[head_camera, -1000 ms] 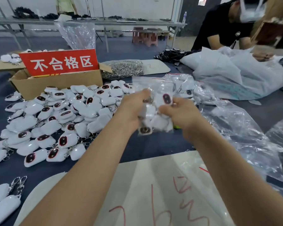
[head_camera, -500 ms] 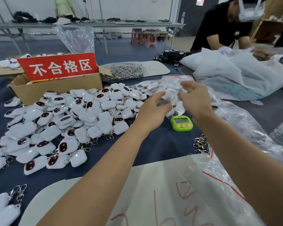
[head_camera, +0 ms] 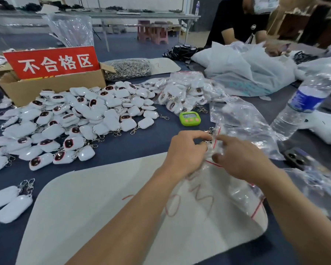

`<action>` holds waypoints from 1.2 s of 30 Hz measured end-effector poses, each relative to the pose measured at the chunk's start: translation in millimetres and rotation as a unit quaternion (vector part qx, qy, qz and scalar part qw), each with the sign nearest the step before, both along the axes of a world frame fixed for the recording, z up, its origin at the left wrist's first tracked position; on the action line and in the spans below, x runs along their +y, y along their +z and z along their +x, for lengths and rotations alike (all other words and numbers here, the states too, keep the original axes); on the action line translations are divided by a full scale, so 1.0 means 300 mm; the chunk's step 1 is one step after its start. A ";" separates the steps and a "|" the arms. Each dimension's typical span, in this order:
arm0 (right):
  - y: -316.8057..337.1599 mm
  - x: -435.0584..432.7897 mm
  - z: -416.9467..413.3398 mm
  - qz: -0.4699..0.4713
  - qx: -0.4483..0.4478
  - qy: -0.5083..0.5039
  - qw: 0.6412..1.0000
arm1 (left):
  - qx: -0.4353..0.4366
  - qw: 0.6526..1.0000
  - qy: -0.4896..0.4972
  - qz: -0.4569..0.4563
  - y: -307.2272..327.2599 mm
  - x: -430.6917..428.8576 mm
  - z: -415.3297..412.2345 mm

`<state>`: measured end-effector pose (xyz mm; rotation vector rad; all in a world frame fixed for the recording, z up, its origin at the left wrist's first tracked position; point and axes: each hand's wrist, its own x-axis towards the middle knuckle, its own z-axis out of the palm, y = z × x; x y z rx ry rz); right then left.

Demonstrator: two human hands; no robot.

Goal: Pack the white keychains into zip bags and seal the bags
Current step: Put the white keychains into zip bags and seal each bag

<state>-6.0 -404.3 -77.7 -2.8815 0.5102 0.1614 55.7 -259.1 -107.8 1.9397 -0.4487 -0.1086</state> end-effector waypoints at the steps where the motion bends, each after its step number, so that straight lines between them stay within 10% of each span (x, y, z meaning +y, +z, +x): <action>1: -0.021 0.007 -0.005 0.004 -0.007 0.001 1.000 | 0.002 1.000 -0.001 0.003 -0.003 0.002 -0.012; 8: -0.078 0.021 -0.003 0.045 -0.333 -0.044 0.941 | 0.042 0.999 0.013 -0.029 -0.042 0.038 -0.044; 11: -0.026 0.050 0.011 0.265 -0.442 -0.041 0.856 | 0.079 0.990 0.031 -0.110 -0.014 0.059 -0.047; 15: 0.015 0.130 0.035 0.403 -0.458 0.003 0.792 | 0.184 0.932 0.033 -0.311 0.062 0.106 -0.045; 18: 0.005 0.212 0.054 0.466 -0.417 0.023 0.780 | 0.158 0.939 0.053 -0.301 0.093 0.157 -0.022; 31: -0.102 0.337 0.153 0.292 -0.359 -0.017 0.886 | 0.149 0.926 0.205 -0.279 0.007 0.316 0.065; 36: -0.162 0.325 0.134 0.159 -0.204 0.025 0.966 | 0.057 0.906 0.323 -0.269 0.003 0.351 0.088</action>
